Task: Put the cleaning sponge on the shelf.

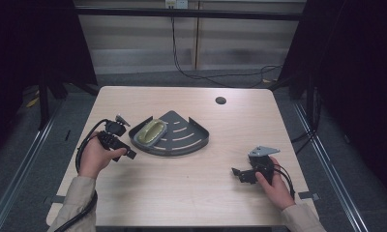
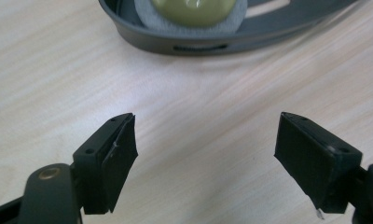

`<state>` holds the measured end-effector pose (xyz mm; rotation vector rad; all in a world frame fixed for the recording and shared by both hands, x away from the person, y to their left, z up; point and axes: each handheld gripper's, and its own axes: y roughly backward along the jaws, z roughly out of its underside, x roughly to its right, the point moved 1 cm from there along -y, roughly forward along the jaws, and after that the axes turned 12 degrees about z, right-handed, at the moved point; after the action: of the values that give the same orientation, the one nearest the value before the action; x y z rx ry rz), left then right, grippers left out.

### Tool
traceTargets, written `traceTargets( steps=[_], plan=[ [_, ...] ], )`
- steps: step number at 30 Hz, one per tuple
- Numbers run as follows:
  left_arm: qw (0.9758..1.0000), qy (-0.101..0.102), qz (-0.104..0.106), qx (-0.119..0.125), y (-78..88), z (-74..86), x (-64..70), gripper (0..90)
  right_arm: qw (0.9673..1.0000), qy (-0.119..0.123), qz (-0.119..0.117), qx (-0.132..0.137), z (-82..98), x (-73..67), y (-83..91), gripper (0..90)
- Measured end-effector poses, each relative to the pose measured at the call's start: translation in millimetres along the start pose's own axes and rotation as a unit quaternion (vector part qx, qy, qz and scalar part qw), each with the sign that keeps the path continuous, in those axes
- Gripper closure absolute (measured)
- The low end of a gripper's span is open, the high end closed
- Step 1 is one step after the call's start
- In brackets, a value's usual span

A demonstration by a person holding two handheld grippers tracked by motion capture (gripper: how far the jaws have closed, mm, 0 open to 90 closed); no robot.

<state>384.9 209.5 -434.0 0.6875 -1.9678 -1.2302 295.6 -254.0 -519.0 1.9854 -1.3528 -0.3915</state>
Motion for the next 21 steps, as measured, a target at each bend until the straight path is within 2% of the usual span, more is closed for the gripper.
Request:
traceTargets(
  steps=[1, 5, 12, 18, 19, 21],
  plan=[
    [1.0000, 0.007, 0.002, -0.005, -3.0, 3.9, -0.4, 20.0, 1.0000, 0.000, 0.000, 0.000, 0.0, 0.0, 0.0, 11.1],
    [0.9999, 0.011, 0.001, -0.010, -7.8, 10.4, -1.6, 19.9, 1.0000, 0.000, 0.000, 0.000, 0.0, -0.1, 0.0, 11.1],
    [0.9997, 0.008, 0.001, -0.024, -15.8, 21.7, -3.5, 19.8, 1.0000, 0.000, 0.000, 0.000, 0.0, -0.1, 0.0, 11.1],
    [0.9997, 0.016, 0.001, -0.020, -21.4, 30.1, -5.1, 19.7, 1.0000, 0.000, 0.000, 0.000, 0.0, -0.1, 0.0, 11.1],
    [0.9998, 0.014, 0.002, -0.013, -24.0, 33.6, -5.9, 19.8, 1.0000, 0.000, 0.000, 0.000, 0.0, -0.1, 0.0, 11.1],
    [0.9998, 0.008, 0.006, -0.016, -25.7, 37.1, -7.1, 19.7, 1.0000, -0.001, 0.000, 0.000, 0.0, -0.1, 0.0, 11.1]
  ],
)
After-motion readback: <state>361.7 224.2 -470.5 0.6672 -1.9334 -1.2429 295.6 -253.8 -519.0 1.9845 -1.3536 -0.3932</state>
